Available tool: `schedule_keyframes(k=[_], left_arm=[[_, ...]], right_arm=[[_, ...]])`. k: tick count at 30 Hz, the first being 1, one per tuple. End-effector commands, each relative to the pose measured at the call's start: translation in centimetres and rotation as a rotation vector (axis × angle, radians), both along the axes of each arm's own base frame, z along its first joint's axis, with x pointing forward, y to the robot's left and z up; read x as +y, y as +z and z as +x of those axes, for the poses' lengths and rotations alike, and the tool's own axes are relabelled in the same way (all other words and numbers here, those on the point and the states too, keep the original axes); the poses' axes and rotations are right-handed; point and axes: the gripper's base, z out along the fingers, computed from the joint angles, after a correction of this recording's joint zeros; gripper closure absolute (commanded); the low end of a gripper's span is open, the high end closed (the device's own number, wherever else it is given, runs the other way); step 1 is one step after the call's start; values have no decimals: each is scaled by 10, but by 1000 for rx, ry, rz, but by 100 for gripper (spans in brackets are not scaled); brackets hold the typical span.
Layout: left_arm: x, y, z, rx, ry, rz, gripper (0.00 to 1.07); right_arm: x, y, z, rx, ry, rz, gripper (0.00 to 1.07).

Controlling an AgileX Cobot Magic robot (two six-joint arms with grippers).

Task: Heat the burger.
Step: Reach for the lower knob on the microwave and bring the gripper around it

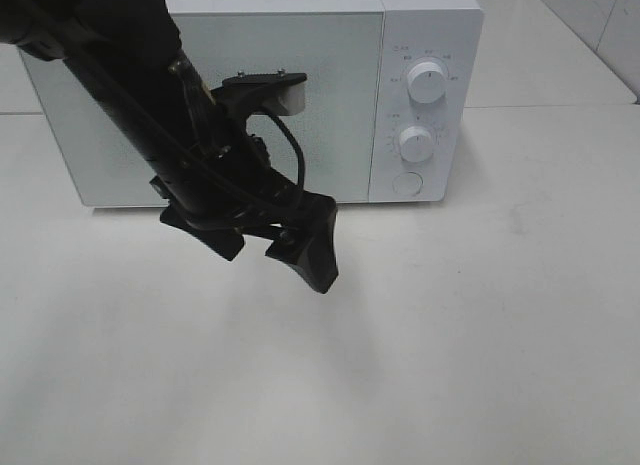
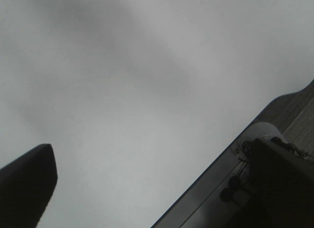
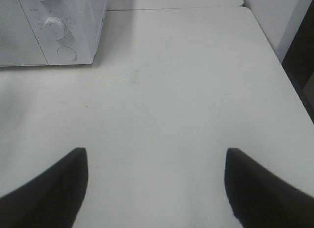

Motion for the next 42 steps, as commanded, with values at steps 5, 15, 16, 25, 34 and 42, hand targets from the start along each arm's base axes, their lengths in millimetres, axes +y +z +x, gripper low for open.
schedule_keyframes(k=[5,15,16,25,34,42], left_arm=[[25,18,-8,-54,64,120,6],[101,25,-19,-35,260,148,6],[113,26,-19,-35,287,143,6],[199,37,-42,-10,496,129,6],[240,54,-100,-79,708,104,6],[244,56,-154,-213,755,122,6]], right_arm=[[0,-1,-3,-32,-5,-1,32],[0,-1,-3,-32,-5,-1,32],[0,-1,-3,-32,-5,-1,32],[0,-1,-3,-32,-5,-1,32],[0,-1,-3,-32,-5,-1,32],[0,-1,-3,-32,-5,-1,32]])
